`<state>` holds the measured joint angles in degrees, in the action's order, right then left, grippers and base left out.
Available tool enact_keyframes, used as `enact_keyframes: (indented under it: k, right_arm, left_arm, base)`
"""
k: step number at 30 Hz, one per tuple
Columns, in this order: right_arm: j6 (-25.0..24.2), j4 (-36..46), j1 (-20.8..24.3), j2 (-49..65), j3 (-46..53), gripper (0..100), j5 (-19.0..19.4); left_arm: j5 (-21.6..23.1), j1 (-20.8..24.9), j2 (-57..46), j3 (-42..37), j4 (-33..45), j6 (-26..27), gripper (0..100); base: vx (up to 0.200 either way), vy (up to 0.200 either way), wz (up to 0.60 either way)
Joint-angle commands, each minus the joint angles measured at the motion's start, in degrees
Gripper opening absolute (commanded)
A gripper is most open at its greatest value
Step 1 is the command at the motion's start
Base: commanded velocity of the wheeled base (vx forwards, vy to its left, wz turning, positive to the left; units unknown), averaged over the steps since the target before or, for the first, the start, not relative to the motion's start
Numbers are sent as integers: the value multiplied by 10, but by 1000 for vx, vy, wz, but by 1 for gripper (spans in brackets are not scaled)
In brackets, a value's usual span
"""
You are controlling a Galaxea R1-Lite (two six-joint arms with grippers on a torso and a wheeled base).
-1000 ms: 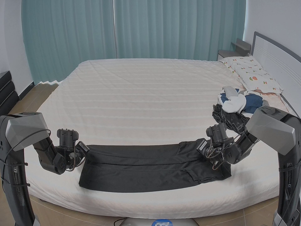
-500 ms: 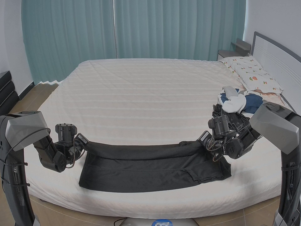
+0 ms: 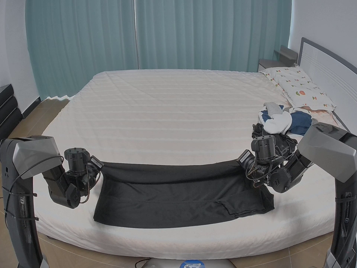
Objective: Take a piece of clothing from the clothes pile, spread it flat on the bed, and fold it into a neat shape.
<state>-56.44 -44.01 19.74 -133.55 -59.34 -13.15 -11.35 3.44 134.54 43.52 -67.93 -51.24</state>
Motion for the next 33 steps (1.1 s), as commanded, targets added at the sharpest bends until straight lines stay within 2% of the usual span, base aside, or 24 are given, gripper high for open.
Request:
enact_keyframes:
  k: [1,8,13,19,27,30,33]
  right_arm:
    - [7,-2,0,1,17,0,1]
    - [11,-7,-1,3,-2,0,8]
    - [15,-35,-29,0,-62,0,8]
    - [21,-44,-31,-15,-38,0,7]
    - [38,-42,-27,-15,21,0,18]
    - [53,-46,-26,-15,43,0,19]
    - [60,-46,-24,-14,60,0,19]
  left_arm:
    - [2,-1,8,-7,-5,0,0]
    - [5,0,7,2,-12,0,0]
    - [4,-6,5,29,-14,-5,0]
    - [5,-13,18,33,-24,-5,0]
    - [9,-10,27,-31,-87,25,0]
    - [26,-10,27,-70,-106,62,0]
    - [46,-10,27,-99,-124,76,0]
  base:
    - [0,0,0]
    - [0,0,0]
    - [0,0,0]
    - [0,0,0]
    - [0,0,0]
    - [0,0,0]
    - [0,0,0]
